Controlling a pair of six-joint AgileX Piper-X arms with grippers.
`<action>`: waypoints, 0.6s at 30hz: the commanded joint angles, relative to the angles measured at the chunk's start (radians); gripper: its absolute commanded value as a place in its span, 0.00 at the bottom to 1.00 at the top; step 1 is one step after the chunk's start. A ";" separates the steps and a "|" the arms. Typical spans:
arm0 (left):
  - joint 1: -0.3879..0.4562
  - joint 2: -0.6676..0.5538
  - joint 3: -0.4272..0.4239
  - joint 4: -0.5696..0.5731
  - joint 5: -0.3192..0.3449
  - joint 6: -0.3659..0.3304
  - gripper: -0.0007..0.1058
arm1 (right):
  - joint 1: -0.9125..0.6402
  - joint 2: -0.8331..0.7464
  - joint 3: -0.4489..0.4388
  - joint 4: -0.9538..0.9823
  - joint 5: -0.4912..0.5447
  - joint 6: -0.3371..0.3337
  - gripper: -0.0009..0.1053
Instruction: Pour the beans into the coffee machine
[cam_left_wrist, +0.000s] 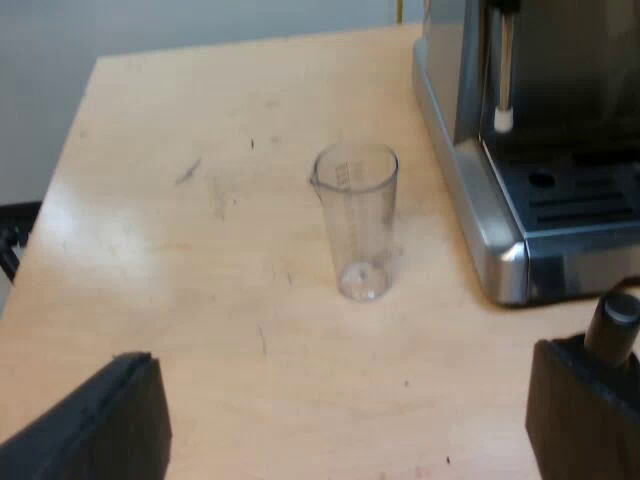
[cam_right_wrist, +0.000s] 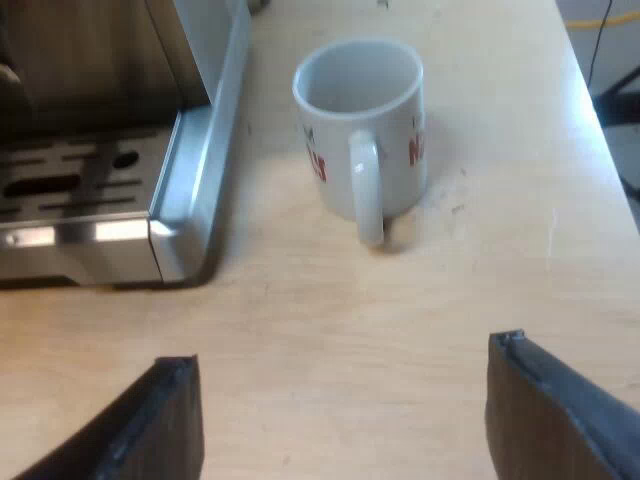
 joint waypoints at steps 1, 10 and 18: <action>0.000 -0.038 0.008 -0.014 -0.004 -0.009 0.72 | -0.004 -0.047 0.011 -0.005 -0.007 -0.004 0.59; 0.000 -0.038 0.042 0.009 -0.004 0.002 0.72 | -0.004 -0.045 0.047 -0.005 -0.007 -0.007 0.59; 0.000 -0.038 0.049 0.008 -0.004 0.002 0.72 | -0.004 -0.045 0.078 0.022 -0.007 -0.007 0.59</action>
